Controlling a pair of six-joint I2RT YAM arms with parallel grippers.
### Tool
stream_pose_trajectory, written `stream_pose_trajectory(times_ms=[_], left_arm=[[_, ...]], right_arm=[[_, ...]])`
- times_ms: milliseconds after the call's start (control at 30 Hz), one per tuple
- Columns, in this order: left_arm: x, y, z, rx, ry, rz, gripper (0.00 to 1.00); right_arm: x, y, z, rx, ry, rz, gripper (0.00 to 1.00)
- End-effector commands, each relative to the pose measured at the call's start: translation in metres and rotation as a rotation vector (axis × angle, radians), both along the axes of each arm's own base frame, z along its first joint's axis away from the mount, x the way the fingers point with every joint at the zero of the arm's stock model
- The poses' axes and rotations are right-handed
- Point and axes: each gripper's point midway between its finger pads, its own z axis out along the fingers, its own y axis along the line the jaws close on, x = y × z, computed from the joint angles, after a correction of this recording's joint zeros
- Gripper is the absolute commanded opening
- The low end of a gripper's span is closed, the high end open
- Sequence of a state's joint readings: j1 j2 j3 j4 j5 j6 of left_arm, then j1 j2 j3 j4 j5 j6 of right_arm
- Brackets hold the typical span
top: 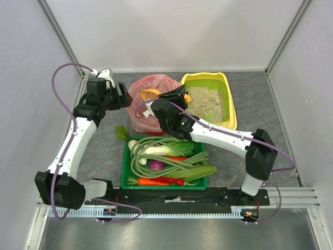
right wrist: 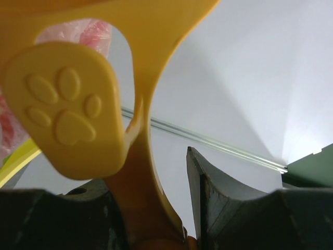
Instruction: Clean the litter box
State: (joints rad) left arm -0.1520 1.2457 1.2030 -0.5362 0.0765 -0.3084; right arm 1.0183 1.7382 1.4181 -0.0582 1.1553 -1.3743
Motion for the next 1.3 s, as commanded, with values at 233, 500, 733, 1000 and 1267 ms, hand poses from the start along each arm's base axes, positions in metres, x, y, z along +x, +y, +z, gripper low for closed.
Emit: stream_pose_trajectory(times_ms=[233,500,733,1000,1267], left_arm=[[0.002,0.002,0.014,-0.011,-0.059,0.011,0.84],[0.0,0.003,0.016,-0.009,-0.067,0.013,0.84],[0.0,0.0,0.016,-0.022,-0.063,0.009,0.84],[0.0,0.003,0.017,-0.009,-0.069,0.015,0.84],[0.004,0.001,0.018,-0.016,-0.064,0.014,0.84]], right_arm=[[0.011,0.018,0.051,-0.009,0.056,0.113,0.02],[0.01,0.002,0.032,-0.057,0.136,0.109,0.01],[0.015,-0.004,0.034,-0.059,0.136,0.093,0.01],[0.023,-0.038,0.047,0.034,0.059,-0.081,0.0],[0.018,-0.059,0.09,0.475,-0.054,-0.076,0.0]])
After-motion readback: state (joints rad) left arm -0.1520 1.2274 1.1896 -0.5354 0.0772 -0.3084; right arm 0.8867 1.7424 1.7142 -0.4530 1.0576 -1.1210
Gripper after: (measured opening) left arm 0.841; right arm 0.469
